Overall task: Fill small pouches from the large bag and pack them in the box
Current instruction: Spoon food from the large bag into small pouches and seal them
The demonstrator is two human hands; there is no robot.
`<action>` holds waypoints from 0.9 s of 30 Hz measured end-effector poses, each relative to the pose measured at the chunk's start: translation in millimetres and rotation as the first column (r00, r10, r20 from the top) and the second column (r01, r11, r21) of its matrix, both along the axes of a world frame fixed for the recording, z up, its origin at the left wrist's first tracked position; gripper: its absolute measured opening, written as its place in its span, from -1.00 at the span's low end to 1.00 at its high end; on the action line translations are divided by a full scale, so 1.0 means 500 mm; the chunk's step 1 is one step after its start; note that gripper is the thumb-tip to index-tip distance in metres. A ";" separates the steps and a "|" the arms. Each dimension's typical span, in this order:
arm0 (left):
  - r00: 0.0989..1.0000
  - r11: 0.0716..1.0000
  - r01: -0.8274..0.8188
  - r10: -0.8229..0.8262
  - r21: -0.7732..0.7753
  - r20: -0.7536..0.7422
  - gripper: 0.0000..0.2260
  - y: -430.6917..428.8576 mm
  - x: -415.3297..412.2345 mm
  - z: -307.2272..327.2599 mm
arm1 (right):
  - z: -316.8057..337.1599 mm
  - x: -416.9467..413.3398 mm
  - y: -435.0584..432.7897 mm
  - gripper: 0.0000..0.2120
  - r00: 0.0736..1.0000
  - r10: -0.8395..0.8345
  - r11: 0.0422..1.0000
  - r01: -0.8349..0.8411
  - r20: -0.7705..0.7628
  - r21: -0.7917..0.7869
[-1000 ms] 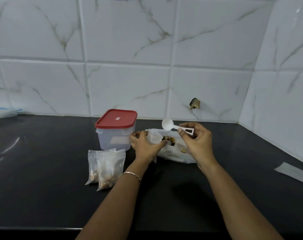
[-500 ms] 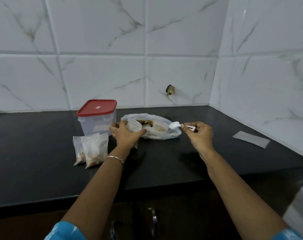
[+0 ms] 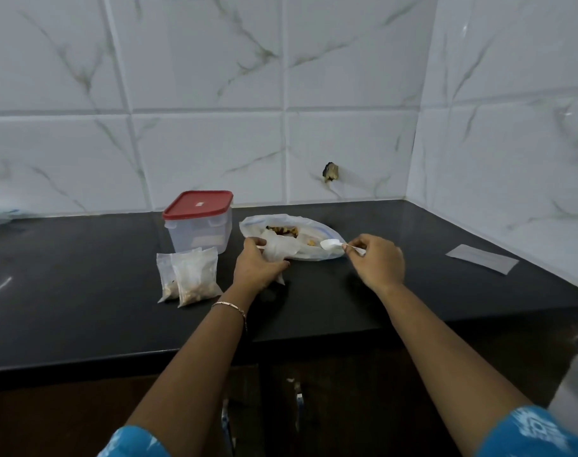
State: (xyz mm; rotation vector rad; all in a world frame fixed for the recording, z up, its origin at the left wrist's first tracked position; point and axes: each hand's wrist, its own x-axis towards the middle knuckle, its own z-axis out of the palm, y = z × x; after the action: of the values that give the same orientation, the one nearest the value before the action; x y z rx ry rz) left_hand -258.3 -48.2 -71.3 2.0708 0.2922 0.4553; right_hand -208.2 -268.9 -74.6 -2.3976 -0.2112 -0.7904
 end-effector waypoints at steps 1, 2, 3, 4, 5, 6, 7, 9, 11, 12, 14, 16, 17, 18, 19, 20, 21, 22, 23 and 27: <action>1.000 1.000 -0.001 0.001 -0.008 0.017 -0.41 -0.002 -0.002 0.001 | 0.000 0.000 0.001 -0.84 1.000 -0.013 0.999 0.013 0.005 -0.048; 0.999 1.000 -0.002 0.003 -0.016 0.039 -0.41 -0.002 -0.002 0.001 | -0.002 0.002 0.003 -0.85 1.000 -0.024 0.996 0.024 0.001 -0.090; 0.998 1.000 -0.003 0.005 -0.027 0.062 -0.41 -0.003 -0.003 0.001 | -0.003 0.004 0.004 -0.85 0.999 -0.037 0.991 0.035 -0.014 -0.129; 0.996 0.999 -0.004 0.007 -0.036 0.085 -0.41 -0.003 -0.004 0.001 | -0.005 0.005 0.006 -0.84 0.998 -0.047 0.986 0.041 -0.031 -0.163; 0.994 0.999 -0.004 0.009 -0.047 0.107 -0.41 -0.004 -0.005 0.002 | -0.007 0.005 0.008 -0.83 0.998 -0.053 0.980 0.045 -0.040 -0.192; 0.992 0.998 -0.001 0.009 -0.057 0.126 -0.41 -0.004 -0.006 0.003 | -0.009 0.006 0.009 -0.81 0.998 -0.057 0.974 0.048 -0.035 -0.222; 0.990 0.998 0.004 0.006 -0.068 0.140 -0.41 -0.005 -0.006 0.005 | -0.010 0.006 0.010 -0.80 0.998 -0.060 0.965 0.054 -0.015 -0.257; 0.986 0.996 0.016 -0.002 -0.086 0.165 -0.40 -0.007 -0.007 0.007 | -0.009 0.003 0.012 -0.76 0.997 -0.058 0.947 0.071 0.048 -0.314; 0.982 0.996 0.026 -0.008 -0.091 0.190 -0.38 -0.008 -0.007 0.008 | -0.004 -0.004 0.019 -0.73 0.993 0.003 0.957 0.031 0.115 -0.289; 0.980 0.996 0.027 -0.009 -0.089 0.196 -0.37 -0.008 -0.007 0.009 | -0.001 -0.009 0.025 -0.74 0.988 0.063 0.971 -0.028 0.141 -0.236; 0.977 0.996 0.026 -0.008 -0.081 0.212 -0.36 -0.009 -0.007 0.009 | 0.005 -0.027 0.050 -0.77 0.970 0.208 0.978 -0.205 0.124 -0.035; 0.972 0.997 0.033 -0.015 -0.071 0.236 -0.35 -0.011 -0.009 0.009 | 0.015 -0.046 0.086 -0.77 0.937 0.348 0.914 -0.342 0.011 0.218; 0.969 0.996 0.045 -0.026 -0.074 0.247 -0.34 -0.013 -0.010 0.009 | 0.017 -0.048 0.105 -0.75 0.912 0.408 0.867 -0.373 -0.042 0.330; 0.967 0.995 0.064 -0.041 -0.081 0.253 -0.33 -0.015 -0.012 0.010 | 0.016 -0.047 0.124 -0.74 0.888 0.454 0.823 -0.388 -0.069 0.414; 0.965 0.991 0.087 -0.060 -0.097 0.254 -0.32 -0.016 -0.014 0.011 | 0.013 -0.041 0.139 -0.74 0.876 0.476 0.792 -0.391 -0.074 0.470; 0.966 0.988 0.110 -0.080 -0.112 0.246 -0.32 -0.017 -0.017 0.013 | 0.010 -0.035 0.150 -0.76 0.872 0.485 0.765 -0.391 -0.059 0.512; 0.966 0.983 0.132 -0.099 -0.127 0.238 -0.31 -0.015 -0.019 0.016 | 0.009 -0.026 0.159 -0.81 0.874 0.485 0.745 -0.388 -0.040 0.543; 0.967 0.977 0.160 -0.126 -0.140 0.223 -0.30 -0.014 -0.021 0.016 | 0.009 -0.019 0.163 -0.86 0.877 0.480 0.730 -0.385 -0.023 0.565; 0.964 0.966 0.200 -0.164 -0.163 0.208 -0.29 -0.011 -0.021 0.015 | 0.011 -0.015 0.164 -0.90 0.878 0.479 0.716 -0.389 -0.004 0.580; 0.948 0.924 0.315 -0.298 -0.215 0.111 -0.25 0.001 -0.011 0.007 | 0.025 -0.014 0.157 -0.97 0.841 0.538 0.663 -0.458 0.049 0.592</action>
State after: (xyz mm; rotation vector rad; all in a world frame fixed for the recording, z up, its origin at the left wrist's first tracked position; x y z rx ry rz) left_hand -264.0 -47.6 -67.6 1.8253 -0.0281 0.2928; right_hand -215.0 -190.2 -62.2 -1.6626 -0.4782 -0.3523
